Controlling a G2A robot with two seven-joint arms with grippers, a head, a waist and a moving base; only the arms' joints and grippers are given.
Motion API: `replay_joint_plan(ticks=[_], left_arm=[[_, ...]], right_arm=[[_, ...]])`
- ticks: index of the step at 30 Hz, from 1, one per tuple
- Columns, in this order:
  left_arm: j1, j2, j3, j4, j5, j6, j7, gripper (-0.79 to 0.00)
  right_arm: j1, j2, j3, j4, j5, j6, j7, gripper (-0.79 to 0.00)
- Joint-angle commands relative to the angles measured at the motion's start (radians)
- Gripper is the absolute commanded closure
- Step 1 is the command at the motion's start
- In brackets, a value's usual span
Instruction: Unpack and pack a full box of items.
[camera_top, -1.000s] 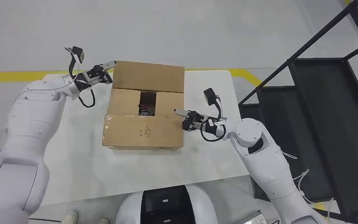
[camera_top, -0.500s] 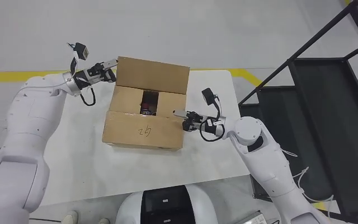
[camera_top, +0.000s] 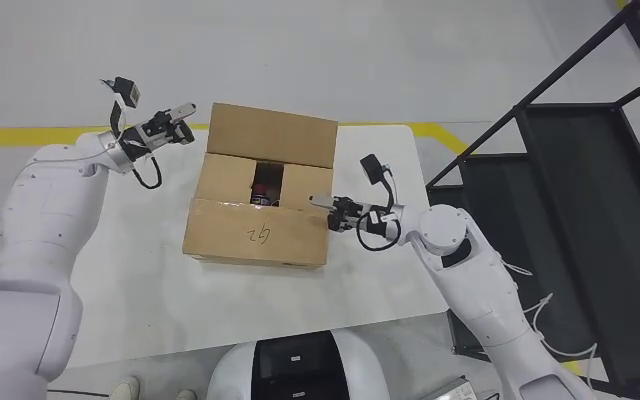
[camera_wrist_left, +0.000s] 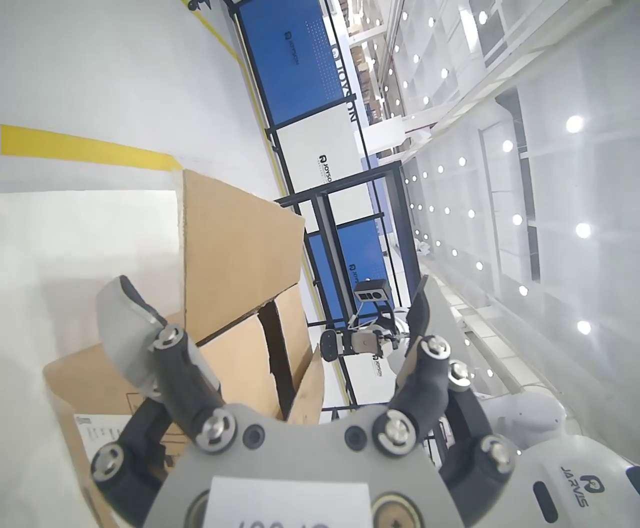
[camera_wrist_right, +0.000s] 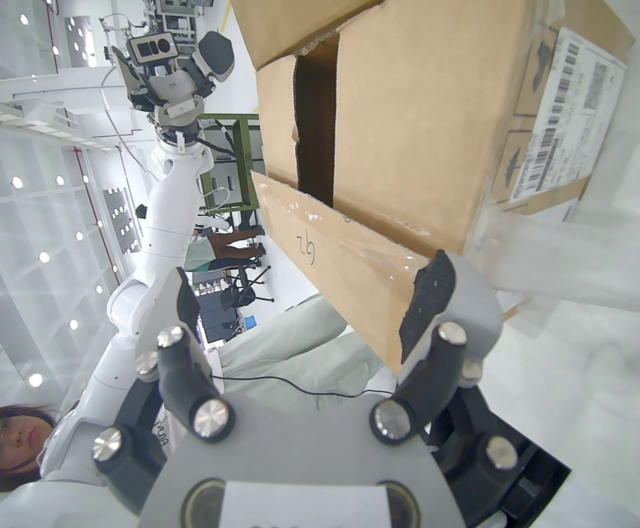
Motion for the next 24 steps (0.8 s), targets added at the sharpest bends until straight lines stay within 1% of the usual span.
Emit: replay_joint_plan(ticks=[1,8,9,11,13,15,18,20,24], left_arm=[[0.0,0.001,0.0,-0.001,-0.001,0.001,-0.001,-0.785],[0.0,0.001,0.0,-0.001,-0.001,0.001,-0.001,-0.785],[0.006,0.001,0.002,-0.005,0.011,0.01,0.014,-0.785],[0.009,0.01,0.016,-0.029,0.102,0.014,0.085,-0.785],[0.026,0.013,0.01,-0.058,0.125,0.012,0.175,-0.785],[0.035,0.017,0.024,-0.078,0.22,-0.024,0.267,-0.785],[0.057,0.012,0.036,-0.103,0.293,-0.075,0.389,-0.785],[0.071,0.005,0.049,-0.117,0.328,-0.136,0.419,-0.785],[0.066,-0.013,0.074,-0.092,0.384,-0.195,0.455,-0.785]], right_arm=[[-0.002,0.001,0.002,-0.006,-0.001,0.0,0.0,-0.785],[-0.001,0.005,0.006,-0.035,0.003,0.003,0.001,-0.785],[0.0,0.006,0.005,-0.038,0.004,0.003,0.001,-0.785],[0.003,0.006,0.003,-0.042,0.003,0.003,0.001,-0.785],[0.006,0.006,-0.001,-0.042,0.003,0.0,0.002,-0.785],[0.01,0.006,-0.007,-0.044,0.003,0.0,0.0,-0.785],[0.011,0.006,-0.015,-0.045,0.001,-0.001,-0.004,-0.785],[0.01,0.007,-0.017,-0.044,0.004,-0.003,-0.007,-0.785],[0.004,0.008,-0.02,-0.049,0.004,-0.002,-0.015,-0.785]])
